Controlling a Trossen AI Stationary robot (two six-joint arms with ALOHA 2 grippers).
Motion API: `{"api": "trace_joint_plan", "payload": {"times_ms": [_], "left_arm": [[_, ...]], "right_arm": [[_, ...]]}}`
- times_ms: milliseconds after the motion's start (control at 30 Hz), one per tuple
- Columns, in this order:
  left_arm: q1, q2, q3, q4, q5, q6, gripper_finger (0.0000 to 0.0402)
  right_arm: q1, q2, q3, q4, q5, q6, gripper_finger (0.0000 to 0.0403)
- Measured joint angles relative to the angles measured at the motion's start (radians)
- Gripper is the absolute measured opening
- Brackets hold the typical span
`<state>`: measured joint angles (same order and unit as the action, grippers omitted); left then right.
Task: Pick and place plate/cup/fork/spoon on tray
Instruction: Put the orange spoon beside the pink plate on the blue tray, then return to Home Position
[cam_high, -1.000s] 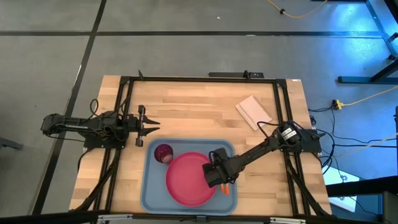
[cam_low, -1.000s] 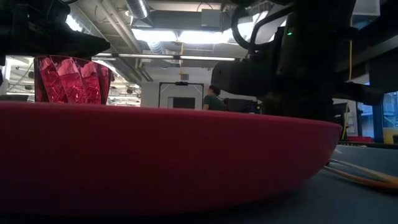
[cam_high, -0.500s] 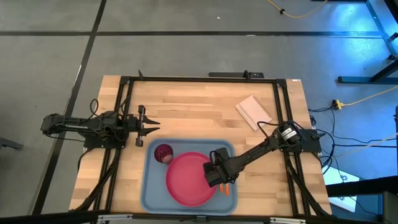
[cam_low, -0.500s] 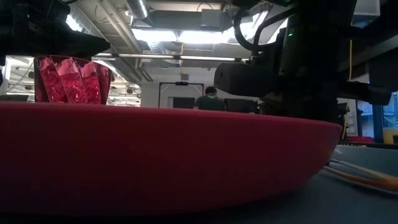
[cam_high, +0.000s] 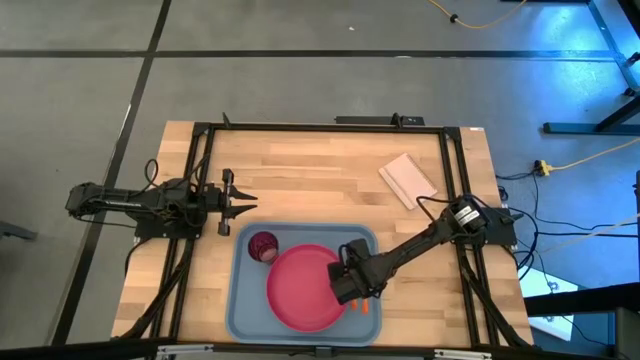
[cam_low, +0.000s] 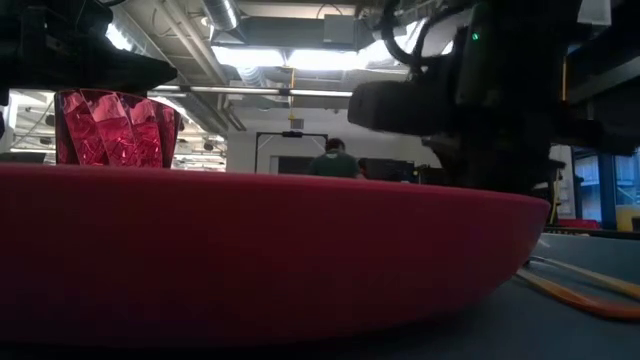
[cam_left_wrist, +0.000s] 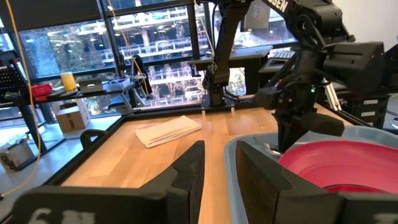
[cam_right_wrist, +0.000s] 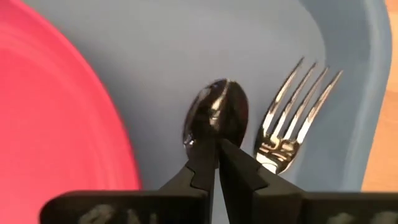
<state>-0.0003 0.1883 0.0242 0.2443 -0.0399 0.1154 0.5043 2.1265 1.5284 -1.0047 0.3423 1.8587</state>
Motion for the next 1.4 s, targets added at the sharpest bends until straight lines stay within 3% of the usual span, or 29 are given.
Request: {"api": "trace_joint_plan", "payload": {"times_ms": [300, 633, 967, 1200, 1300, 1400], "left_arm": [[0.0, 0.0, 0.0, 0.0, 0.0, 0.0, 0.0084], [0.0, 0.0, 0.0, 0.0, 0.0, 0.0, 0.0084], [0.0, 0.0, 0.0, 0.0, 0.0, 0.0, 0.0084], [0.0, 0.0, 0.0, 0.0, 0.0, 0.0, 0.0084], [0.0, 0.0, 0.0, 0.0, 0.0, 0.0, 0.0084], [0.0, 0.0, 0.0, 0.0, 0.0, 0.0, 0.0084]], "right_arm": [[0.034, 0.0, 0.143, -0.192, 0.08, -0.004, 0.0026], [0.079, -0.002, 0.221, -0.231, 0.143, -0.046, 0.0026], [0.143, -0.002, 0.414, -0.25, 0.356, -0.618, 0.0026], [0.156, -0.003, 0.447, -0.11, 0.339, -1.142, 0.0025], [0.131, -0.003, 0.447, -0.082, 0.322, -1.285, 0.0025], [0.095, -0.003, 0.447, -0.065, 0.233, -1.377, 0.0025]]}}
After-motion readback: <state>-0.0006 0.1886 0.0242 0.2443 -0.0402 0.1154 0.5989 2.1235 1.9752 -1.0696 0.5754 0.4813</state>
